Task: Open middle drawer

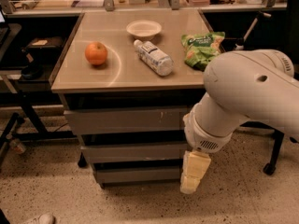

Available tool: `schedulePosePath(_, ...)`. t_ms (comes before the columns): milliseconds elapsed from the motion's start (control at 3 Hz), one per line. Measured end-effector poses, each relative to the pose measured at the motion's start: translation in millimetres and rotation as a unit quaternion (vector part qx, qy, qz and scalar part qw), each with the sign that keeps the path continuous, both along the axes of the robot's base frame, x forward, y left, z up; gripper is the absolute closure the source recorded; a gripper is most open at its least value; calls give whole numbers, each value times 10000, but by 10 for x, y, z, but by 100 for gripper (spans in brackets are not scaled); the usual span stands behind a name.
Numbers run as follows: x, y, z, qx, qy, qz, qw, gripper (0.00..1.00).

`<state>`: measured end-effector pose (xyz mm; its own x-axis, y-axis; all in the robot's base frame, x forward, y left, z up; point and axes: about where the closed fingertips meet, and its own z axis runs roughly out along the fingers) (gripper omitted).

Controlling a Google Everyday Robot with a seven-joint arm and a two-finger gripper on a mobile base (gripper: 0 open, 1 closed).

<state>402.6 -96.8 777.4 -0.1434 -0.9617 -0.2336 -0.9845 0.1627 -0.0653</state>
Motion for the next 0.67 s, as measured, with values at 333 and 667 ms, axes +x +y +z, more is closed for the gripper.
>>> schedulePosePath(333,0,0,1,0,0,0,10000,0)
schedulePosePath(667,-10,235,-423,274,287,7,9992,0)
